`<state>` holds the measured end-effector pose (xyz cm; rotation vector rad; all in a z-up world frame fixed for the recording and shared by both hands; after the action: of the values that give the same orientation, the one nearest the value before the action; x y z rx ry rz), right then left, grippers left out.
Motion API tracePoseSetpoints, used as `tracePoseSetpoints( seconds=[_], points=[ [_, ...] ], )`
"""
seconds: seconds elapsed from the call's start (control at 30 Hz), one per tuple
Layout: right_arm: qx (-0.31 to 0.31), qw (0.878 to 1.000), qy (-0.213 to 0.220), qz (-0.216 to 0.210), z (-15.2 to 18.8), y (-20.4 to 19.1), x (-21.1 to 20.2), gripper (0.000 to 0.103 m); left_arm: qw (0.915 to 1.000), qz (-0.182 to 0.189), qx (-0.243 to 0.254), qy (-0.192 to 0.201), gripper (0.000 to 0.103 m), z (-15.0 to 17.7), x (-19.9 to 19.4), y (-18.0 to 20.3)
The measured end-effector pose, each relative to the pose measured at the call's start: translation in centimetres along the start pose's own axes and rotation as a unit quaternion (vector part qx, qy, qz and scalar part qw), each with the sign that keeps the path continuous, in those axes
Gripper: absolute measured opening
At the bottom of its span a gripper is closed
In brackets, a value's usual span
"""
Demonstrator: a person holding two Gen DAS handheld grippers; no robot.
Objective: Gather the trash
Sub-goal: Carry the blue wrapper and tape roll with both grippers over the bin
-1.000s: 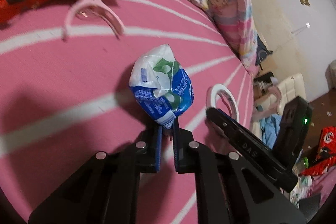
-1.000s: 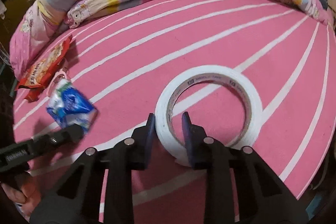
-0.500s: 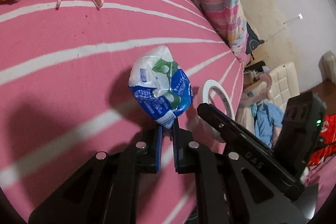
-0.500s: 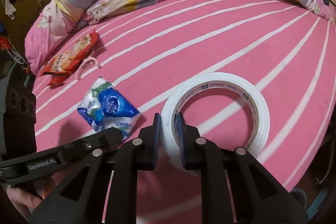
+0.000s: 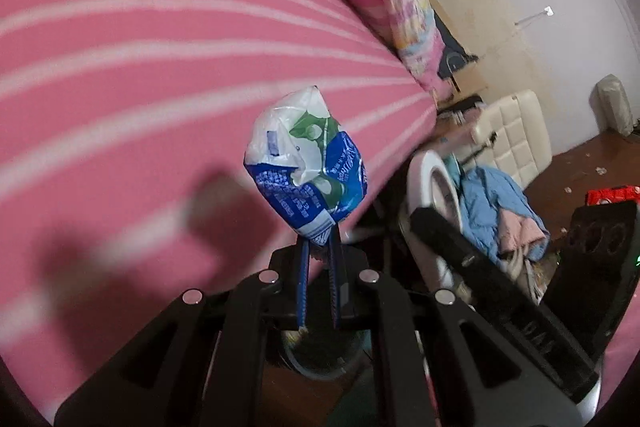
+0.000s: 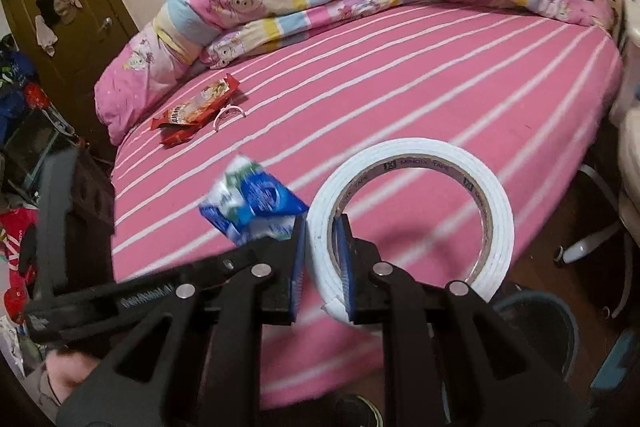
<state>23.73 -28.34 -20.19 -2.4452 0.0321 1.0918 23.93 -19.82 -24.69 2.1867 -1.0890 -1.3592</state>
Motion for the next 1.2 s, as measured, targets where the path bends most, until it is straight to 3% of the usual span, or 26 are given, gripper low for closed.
tracePoseSetpoints(
  seconds=[0.23, 0.37, 0.47, 0.63, 0.73, 0.97, 1.2],
  points=[
    [0.038, 0.999, 0.016, 0.011, 3.2, 5.0, -5.3, 0.017, 0.9991, 0.005, 0.034, -0.026, 0.008, 5.3, 1.8, 6.4],
    [0.07, 0.997, 0.025, 0.023, 4.9, 9.1, -7.7, 0.017, 0.9959, 0.013, 0.055, -0.07, 0.008, 8.8, 5.0, 9.7],
    [0.101, 0.994, 0.028, 0.032, 6.0, 12.5, -8.8, 0.017, 0.9908, -0.007, 0.088, -0.103, 0.008, 10.2, 7.6, 11.3],
    [0.146, 0.988, 0.022, 0.043, 7.9, 17.6, -9.6, 0.017, 0.9835, -0.02, 0.1, -0.15, 0.008, 12.0, 11.3, 12.0],
    [0.172, 0.984, 0.015, 0.048, 9.2, 20.4, -9.3, 0.017, 0.9752, -0.022, 0.115, -0.188, 0.008, 13.7, 13.7, 12.4],
    [0.216, 0.975, -0.008, 0.059, 11.6, 25.4, -7.9, 0.017, 0.9413, -0.067, 0.182, -0.276, 0.009, 17.9, 19.5, 11.7],
    [0.235, 0.968, -0.037, 0.075, 12.8, 28.8, -5.4, 0.017, 0.9202, -0.076, 0.205, -0.325, 0.009, 20.1, 22.9, 10.9]
  ],
)
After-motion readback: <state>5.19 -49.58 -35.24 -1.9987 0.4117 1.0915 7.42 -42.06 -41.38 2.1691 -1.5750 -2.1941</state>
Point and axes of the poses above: each gripper's, at about its wrist camera, not at the fingertips, and x roughly the way its jaws point, y to its right, z to its underside, the point moved 10 cm from there along x, roughly the way its jaws point, and after that the axes turned 12 degrees about x, right-handed, at the moved point
